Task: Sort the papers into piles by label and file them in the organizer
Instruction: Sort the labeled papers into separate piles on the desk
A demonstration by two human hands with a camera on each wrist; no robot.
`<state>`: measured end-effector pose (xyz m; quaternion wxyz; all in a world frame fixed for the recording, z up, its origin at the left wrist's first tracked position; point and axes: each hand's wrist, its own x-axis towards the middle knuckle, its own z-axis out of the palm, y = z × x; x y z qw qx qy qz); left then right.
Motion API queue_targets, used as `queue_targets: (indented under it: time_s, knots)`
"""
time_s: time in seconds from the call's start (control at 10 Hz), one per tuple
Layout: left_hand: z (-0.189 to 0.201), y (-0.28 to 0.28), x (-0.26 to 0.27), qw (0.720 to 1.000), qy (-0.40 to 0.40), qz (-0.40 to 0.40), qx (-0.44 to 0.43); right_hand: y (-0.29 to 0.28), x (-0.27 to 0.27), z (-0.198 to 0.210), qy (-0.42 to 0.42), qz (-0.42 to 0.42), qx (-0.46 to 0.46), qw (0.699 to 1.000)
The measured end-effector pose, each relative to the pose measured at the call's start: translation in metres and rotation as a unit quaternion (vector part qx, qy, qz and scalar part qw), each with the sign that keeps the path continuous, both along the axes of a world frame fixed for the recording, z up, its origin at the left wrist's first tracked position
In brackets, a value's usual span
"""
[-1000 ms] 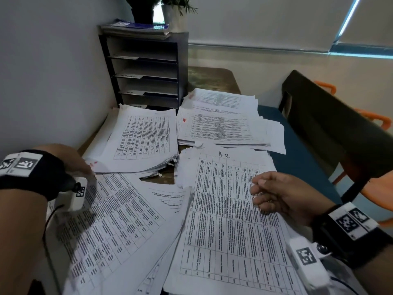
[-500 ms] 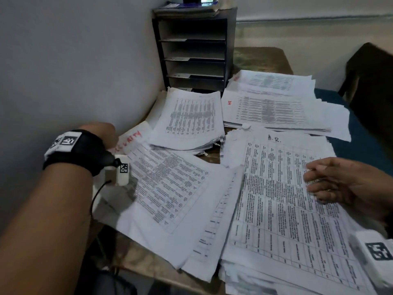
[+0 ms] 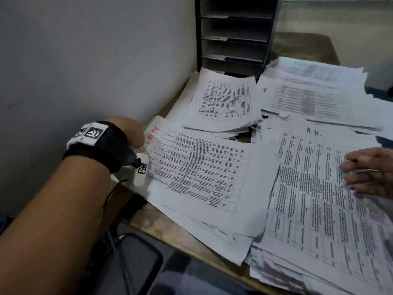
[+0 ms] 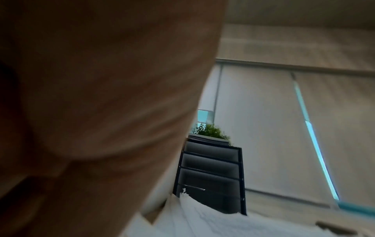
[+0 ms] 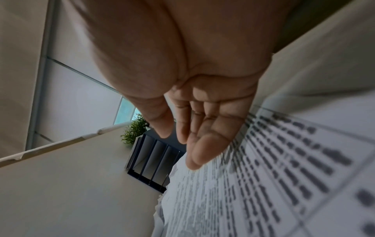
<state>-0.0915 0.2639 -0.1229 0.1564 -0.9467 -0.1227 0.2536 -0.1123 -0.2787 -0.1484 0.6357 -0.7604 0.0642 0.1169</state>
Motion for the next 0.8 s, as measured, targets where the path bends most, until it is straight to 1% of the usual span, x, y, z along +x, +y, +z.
queue_targets:
  time_s: [0.1,0.2,0.3,0.4,0.5,0.6,0.7,0.8]
  knots:
    - [0.018,-0.007,-0.016,0.995,-0.032,0.079,-0.044,-0.001,0.009,-0.003,0.002,0.009,-0.003,1.000]
    - [0.027,-0.028,-0.013,0.991,-0.064,0.067,-0.093,-0.004,0.006,-0.006,0.030,0.114,0.060,0.991]
    - [0.030,-0.055,-0.004,0.988,-0.098,0.008,-0.120,-0.039,0.023,-0.026,0.059,0.207,0.342,0.915]
    - [0.039,-0.116,0.004,0.953,-0.179,-0.058,-0.236,-0.021,-0.004,-0.012,0.003,0.097,0.198,0.975]
    - [0.043,-0.190,0.013,0.891,-0.216,-0.103,-0.385,-0.008,-0.009,0.011,0.009,-0.031,0.019,0.999]
    - [0.039,-0.250,0.024,0.872,-0.204,-0.159,-0.416,-0.013,-0.009,0.013,-0.029,-0.059,-0.029,0.997]
    - [0.025,-0.278,0.038,0.888,-0.184,-0.182,-0.381,-0.017,-0.010,0.020,-0.014,-0.076,-0.145,0.986]
    - [0.009,-0.285,0.047,0.908,-0.172,-0.192,-0.332,-0.026,-0.008,0.022,0.001,-0.051,-0.273,0.961]
